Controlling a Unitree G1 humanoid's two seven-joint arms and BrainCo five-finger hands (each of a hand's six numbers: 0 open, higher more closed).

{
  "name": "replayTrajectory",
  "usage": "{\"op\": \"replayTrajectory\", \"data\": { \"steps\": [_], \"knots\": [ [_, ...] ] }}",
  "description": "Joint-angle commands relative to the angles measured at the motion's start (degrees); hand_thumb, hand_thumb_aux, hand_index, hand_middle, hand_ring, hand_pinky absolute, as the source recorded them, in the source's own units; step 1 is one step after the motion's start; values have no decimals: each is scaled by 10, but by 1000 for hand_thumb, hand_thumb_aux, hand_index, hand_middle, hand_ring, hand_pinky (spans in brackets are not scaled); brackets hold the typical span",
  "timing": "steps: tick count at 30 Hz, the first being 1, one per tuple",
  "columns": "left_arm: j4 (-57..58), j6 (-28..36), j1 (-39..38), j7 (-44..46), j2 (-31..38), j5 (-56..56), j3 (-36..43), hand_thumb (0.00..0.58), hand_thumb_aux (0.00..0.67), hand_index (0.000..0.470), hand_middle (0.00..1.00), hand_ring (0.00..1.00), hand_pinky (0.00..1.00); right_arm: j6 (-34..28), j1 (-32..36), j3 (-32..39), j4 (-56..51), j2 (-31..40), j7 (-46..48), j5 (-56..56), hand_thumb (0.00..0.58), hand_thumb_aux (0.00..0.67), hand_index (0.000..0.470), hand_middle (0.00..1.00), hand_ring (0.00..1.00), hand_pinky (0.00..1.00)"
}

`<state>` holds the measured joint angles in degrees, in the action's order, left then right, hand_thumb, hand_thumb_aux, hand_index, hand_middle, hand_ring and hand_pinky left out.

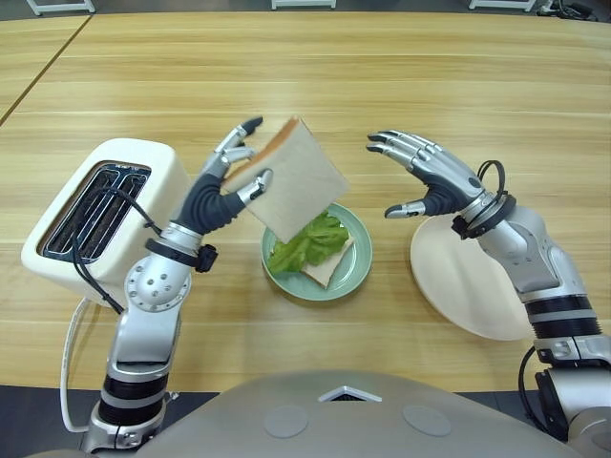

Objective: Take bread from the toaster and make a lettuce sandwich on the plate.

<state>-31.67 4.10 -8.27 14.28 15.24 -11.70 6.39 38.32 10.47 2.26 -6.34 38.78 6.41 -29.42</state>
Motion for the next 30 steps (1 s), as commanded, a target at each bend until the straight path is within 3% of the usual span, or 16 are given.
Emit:
{"op": "replayTrajectory", "data": {
  "steps": [1,11,19,20,21,22,30],
  "knots": [
    [65,9,-2,13,-18,25,29,580,670,470,0,0,0,-3,19,7,-20,-7,-14,-13,0,0,0,0,0,0],
    [133,12,-7,21,-42,56,59,580,670,470,0,0,0,6,31,25,-43,-7,-23,-23,0,0,0,0,0,0],
    [138,-9,-17,1,-8,-36,93,580,670,470,0,0,0,15,36,42,-48,-7,-19,-27,0,0,0,0,0,0],
    [139,-11,-17,-3,-4,-47,96,535,483,339,0,0,0,16,36,44,-48,-7,-18,-28,0,0,0,0,0,0],
    [141,-15,-17,-8,0,-62,100,172,108,76,0,0,0,17,36,48,-48,-7,-18,-29,0,0,0,0,0,0],
    [143,-17,-17,-12,3,-71,102,0,0,0,0,0,0,18,37,51,-49,-7,-17,-30,0,0,0,0,0,0],
    [113,-37,-17,-45,12,-113,88,0,0,0,0,0,0,23,41,69,-52,-6,-11,-35,0,0,0,0,0,0]
  ]
}}
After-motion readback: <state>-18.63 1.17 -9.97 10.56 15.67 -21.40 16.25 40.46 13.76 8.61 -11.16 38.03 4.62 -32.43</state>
